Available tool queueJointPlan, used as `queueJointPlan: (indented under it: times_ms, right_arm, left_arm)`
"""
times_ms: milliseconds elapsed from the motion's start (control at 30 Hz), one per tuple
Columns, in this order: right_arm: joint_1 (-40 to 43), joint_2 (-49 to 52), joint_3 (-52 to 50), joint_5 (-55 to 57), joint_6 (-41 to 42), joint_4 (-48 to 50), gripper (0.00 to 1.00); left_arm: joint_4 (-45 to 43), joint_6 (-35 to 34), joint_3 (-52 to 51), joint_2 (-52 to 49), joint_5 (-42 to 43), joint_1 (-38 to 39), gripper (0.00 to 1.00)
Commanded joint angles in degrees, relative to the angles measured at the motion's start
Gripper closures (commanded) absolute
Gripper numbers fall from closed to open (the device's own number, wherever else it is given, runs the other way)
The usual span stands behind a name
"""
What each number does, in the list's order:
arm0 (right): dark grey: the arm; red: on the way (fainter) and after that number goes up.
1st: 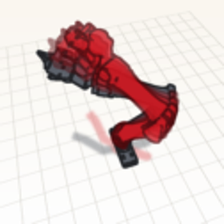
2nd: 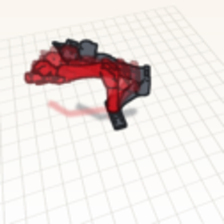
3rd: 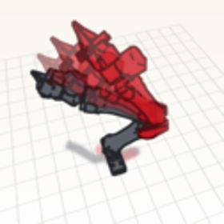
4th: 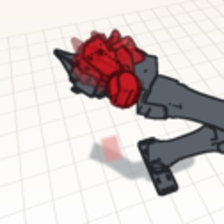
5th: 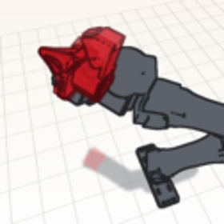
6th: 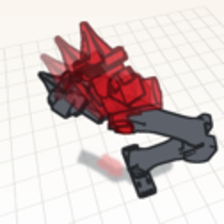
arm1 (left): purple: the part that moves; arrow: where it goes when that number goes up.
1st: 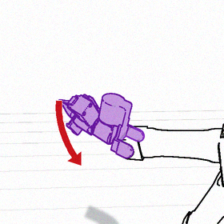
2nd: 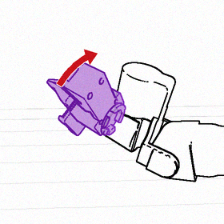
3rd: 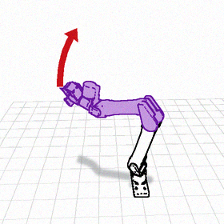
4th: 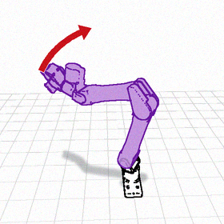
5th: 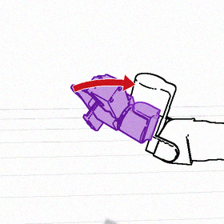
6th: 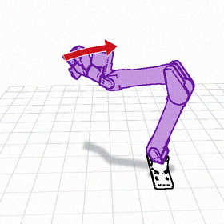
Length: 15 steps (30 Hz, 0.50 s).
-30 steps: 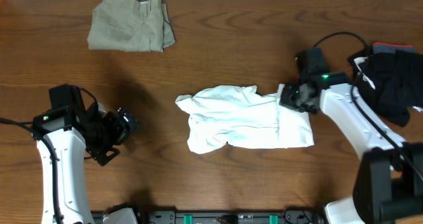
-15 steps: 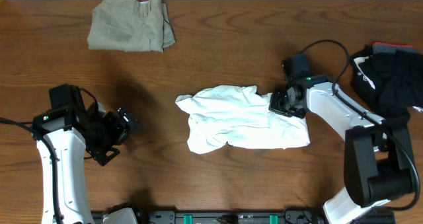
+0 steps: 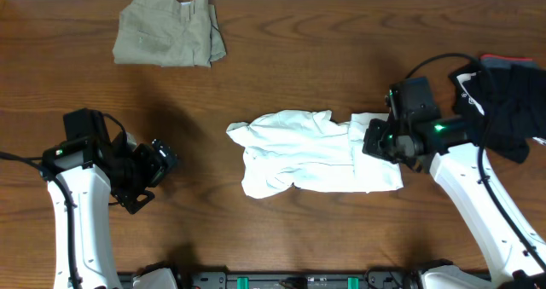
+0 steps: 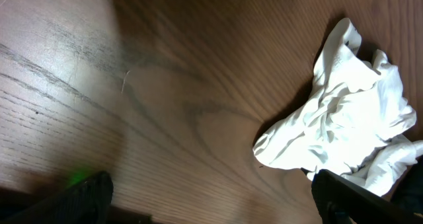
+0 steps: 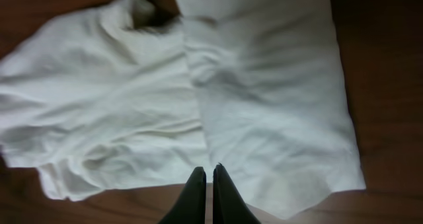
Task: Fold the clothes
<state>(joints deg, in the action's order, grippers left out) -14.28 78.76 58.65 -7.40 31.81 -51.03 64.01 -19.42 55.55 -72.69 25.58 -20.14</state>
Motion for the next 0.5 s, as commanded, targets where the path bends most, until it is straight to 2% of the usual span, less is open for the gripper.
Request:
queueJointPlan:
  times_ms: [0, 200, 467]
  right_arm:
    - [-0.31, 1.05, -4.68, 1.33, 1.62, 1.40, 0.94]
    - [0.52, 1.51, -14.38, -0.26, 8.74, 8.74, 0.97]
    - [0.61, 1.73, -22.60, -3.61, 9.31, 17.25, 0.91]
  left_arm:
    - [0.00, 0.76, -0.59, 0.07, 0.55, 0.15, 0.02]
    - [0.02, 0.76, -0.59, 0.07, 0.55, 0.15, 0.02]
    - [-0.17, 0.76, -0.59, 0.07, 0.55, 0.15, 0.02]
